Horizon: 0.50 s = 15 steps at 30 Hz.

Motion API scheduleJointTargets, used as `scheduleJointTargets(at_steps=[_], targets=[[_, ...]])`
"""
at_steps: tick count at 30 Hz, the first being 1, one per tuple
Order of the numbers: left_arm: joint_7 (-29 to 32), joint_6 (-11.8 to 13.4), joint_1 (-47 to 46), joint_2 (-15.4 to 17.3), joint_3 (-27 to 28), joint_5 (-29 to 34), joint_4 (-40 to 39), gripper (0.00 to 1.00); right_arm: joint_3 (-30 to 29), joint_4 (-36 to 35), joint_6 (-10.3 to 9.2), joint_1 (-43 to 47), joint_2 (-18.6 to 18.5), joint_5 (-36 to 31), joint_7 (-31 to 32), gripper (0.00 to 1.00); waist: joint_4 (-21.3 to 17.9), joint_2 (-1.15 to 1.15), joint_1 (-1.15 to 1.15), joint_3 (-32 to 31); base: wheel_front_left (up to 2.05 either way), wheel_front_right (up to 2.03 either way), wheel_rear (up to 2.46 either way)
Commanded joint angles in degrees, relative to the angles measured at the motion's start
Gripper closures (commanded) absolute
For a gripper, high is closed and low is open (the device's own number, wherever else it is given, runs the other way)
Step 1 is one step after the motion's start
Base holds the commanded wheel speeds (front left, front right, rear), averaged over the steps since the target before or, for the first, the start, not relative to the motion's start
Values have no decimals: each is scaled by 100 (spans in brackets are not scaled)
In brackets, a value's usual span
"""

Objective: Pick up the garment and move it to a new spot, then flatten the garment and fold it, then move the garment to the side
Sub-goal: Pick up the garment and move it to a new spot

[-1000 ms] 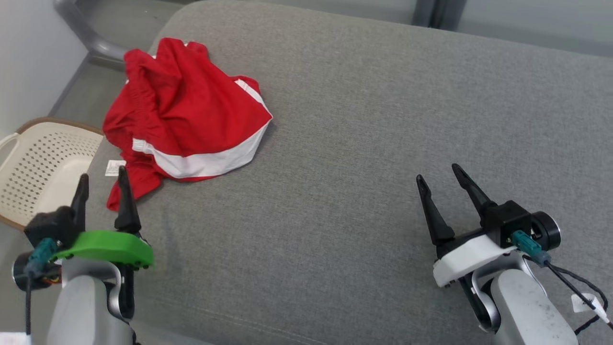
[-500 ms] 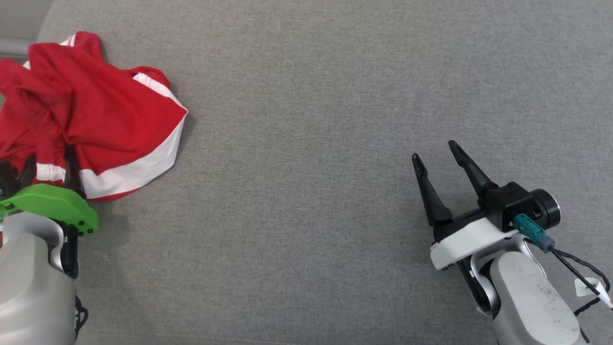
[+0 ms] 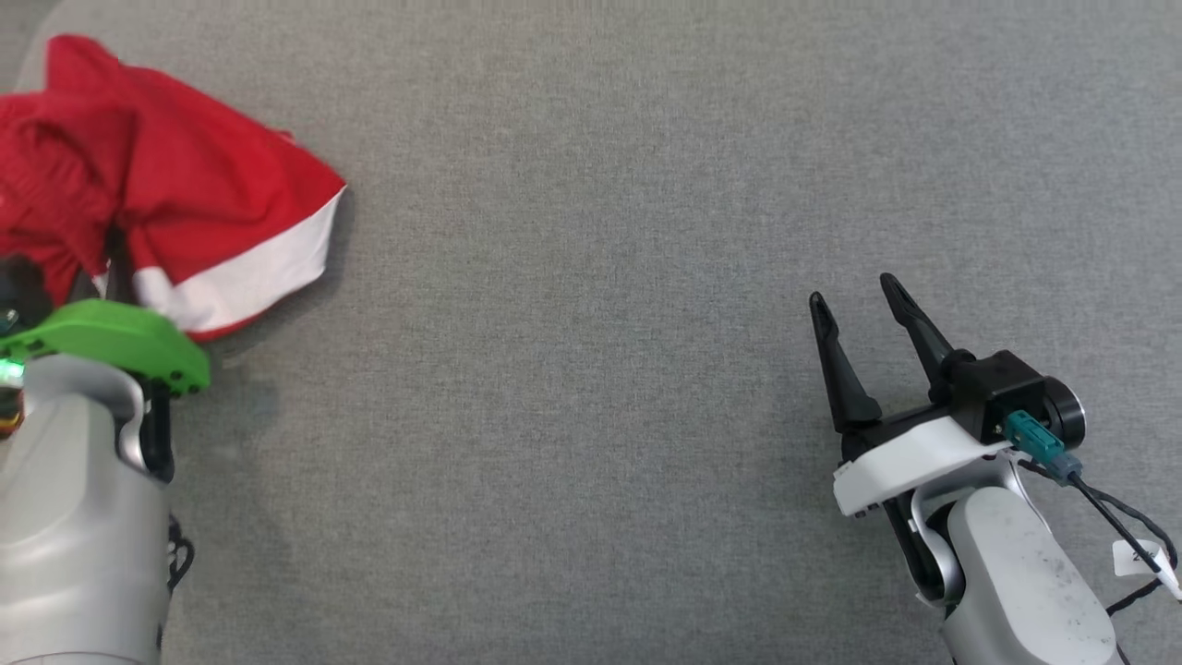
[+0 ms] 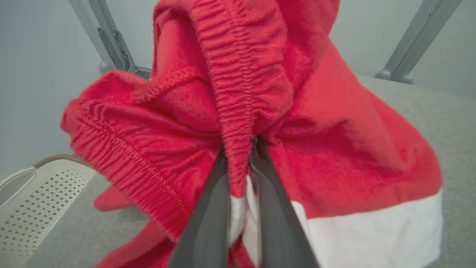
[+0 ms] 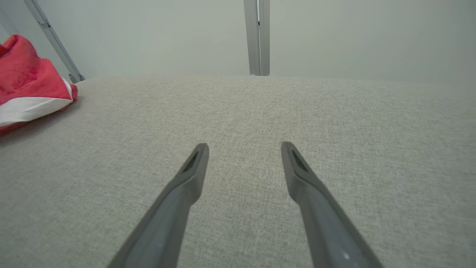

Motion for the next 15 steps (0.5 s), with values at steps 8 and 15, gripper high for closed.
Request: scheduleJointTargets(at_steps=[8, 15], targets=[[-34, -170, 24, -673, -586, 143, -847, 100, -85, 158, -1, 295, 169, 129, -19, 0, -420, 0, 0, -680, 0, 0, 0], [-30, -189, 297, -1122, -1675, -65, -1186, 100, -124, 235, -1, 461, 247, 176, -19, 0, -1155, 0, 0, -1003, 0, 0, 0]])
